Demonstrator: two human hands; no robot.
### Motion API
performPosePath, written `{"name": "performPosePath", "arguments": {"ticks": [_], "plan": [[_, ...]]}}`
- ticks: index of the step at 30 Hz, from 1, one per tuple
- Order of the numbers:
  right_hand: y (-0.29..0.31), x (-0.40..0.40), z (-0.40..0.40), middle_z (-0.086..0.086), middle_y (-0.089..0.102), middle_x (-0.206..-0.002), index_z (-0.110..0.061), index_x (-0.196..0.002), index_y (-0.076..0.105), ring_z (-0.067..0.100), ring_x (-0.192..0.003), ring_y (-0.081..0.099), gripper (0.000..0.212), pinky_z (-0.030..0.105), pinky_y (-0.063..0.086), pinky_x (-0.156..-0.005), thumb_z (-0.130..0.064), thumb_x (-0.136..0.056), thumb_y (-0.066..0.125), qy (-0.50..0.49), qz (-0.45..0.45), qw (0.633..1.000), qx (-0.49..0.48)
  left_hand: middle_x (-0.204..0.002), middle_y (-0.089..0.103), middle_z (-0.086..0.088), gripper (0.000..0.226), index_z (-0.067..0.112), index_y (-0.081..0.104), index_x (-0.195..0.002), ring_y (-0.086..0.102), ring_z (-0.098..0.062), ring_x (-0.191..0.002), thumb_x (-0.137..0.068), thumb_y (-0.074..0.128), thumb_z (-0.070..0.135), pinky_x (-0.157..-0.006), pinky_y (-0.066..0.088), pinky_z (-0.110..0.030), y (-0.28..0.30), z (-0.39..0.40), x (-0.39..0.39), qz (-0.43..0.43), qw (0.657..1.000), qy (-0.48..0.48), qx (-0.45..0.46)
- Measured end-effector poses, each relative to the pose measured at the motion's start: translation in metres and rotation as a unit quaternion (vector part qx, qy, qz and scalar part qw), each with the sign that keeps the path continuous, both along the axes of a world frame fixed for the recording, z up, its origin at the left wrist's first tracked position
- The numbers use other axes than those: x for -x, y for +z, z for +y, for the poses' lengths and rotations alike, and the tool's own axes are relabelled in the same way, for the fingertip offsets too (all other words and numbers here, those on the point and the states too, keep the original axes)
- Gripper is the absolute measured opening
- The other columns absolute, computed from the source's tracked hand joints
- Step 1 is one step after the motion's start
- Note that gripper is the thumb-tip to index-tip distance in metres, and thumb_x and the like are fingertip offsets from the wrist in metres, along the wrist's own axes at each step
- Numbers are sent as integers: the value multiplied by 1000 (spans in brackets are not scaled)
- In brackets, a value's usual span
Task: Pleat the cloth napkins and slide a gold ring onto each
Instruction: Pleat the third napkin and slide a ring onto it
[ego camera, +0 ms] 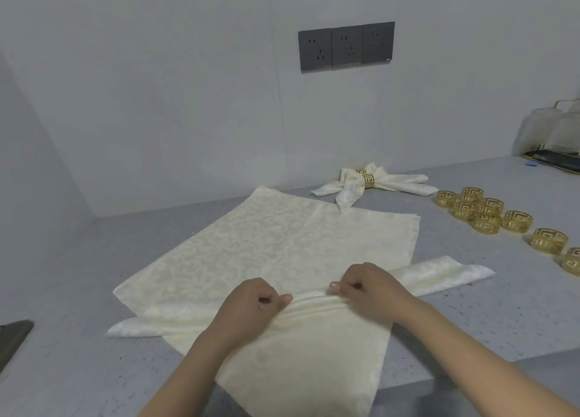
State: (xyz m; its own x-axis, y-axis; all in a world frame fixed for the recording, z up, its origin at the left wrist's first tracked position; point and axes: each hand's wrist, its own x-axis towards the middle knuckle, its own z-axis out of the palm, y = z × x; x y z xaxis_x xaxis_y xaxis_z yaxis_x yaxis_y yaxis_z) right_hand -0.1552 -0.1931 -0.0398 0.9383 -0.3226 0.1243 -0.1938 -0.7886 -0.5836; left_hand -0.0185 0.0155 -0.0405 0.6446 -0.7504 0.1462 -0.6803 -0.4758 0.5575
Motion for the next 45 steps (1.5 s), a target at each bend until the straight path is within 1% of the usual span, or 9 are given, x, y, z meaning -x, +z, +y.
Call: {"name": "performPosePath", "arguments": {"ticks": [3, 5, 7, 9, 14, 22, 30, 39, 45], "plan": [[-11, 1, 9, -6, 46, -65, -24, -55, 43, 14, -71, 42, 43, 26, 30, -64, -46, -89, 55, -49, -23, 996, 78, -79, 56, 9, 29, 21, 57, -68, 50, -6, -79, -92, 57, 37, -73, 41, -23, -10, -4, 11, -125, 992, 8, 26], [-19, 1, 18, -13, 46, -79, -29, -70, 50, 12, -81, 40, 26, 25, 26, -71, -48, -87, 42, -68, -49, 989, 121, -109, 58, 11, 21, 24, 62, -104, 50, -10, -108, -96, 47, 36, -92, 35, -19, -19, -7, 18, -144, 989, -3, 18], [-27, -3, 26, -13, 45, -91, -25, -89, 54, 12, -89, 37, 37, 25, 23, -75, -42, -80, 23, -56, -59, 986, 147, -148, 36, 9, 51, 26, 34, -145, 26, -10, -139, -99, 22, 45, -115, 13, -24, -28, -8, 21, -117, 992, -17, -49], [-36, -8, 30, -10, 48, -102, -20, -101, 55, 15, -97, 40, 44, 25, 23, -80, -28, -76, 19, -40, -77, 986, 139, -159, 6, 9, 66, 33, 7, -151, 0, -7, -146, -89, -6, 51, -118, -7, -29, -32, -9, 18, -137, 983, -26, -121], [-32, -21, 47, -11, 57, -104, -16, -109, 64, 0, -101, 42, 48, 11, 29, -91, 10, -77, 41, 42, -137, 988, 53, -159, -9, 5, 55, 32, -4, -150, -12, -9, -145, -97, 0, 39, -118, -12, -35, -30, -16, 15, -145, 972, -19, -184], [-20, -37, 71, -12, 46, -80, -32, -86, 65, -1, -71, 46, 4, 10, 36, -64, -29, -84, 64, -39, -53, 994, -88, -149, 33, 9, 40, 29, 43, -140, 22, -8, -139, -101, 40, 23, -110, 9, -20, -20, 7, -9, -36, 998, 18, -50], [-14, -48, 87, -13, 36, -83, -48, -110, 62, 11, -102, 47, 26, 23, 34, -76, -50, -84, 58, -46, 15, 999, 7, -87, 50, 14, 30, 37, 52, -89, 44, -2, -89, -74, 69, 56, -82, 29, -25, 2, 34, -44, -18, 988, 65, -142], [-11, -53, 91, -14, 37, -83, -52, -106, 63, 10, -106, 46, 25, 24, 34, -77, -56, -82, 59, -67, 17, 998, -11, -91, 49, 15, 37, 29, 51, -86, 49, -5, -82, -73, 70, 57, -63, 35, -21, 17, 28, -43, -1, 980, 51, -191], [-10, -54, 92, -9, 39, -92, -50, -111, 61, 13, -108, 47, 28, 24, 37, -82, -54, -83, 59, -57, 18, 998, 25, -66, 43, 2, 30, 14, 52, -66, 40, -9, -56, -72, 76, 32, -55, 29, -22, 24, 22, -34, 135, 987, 56, -62]]}}
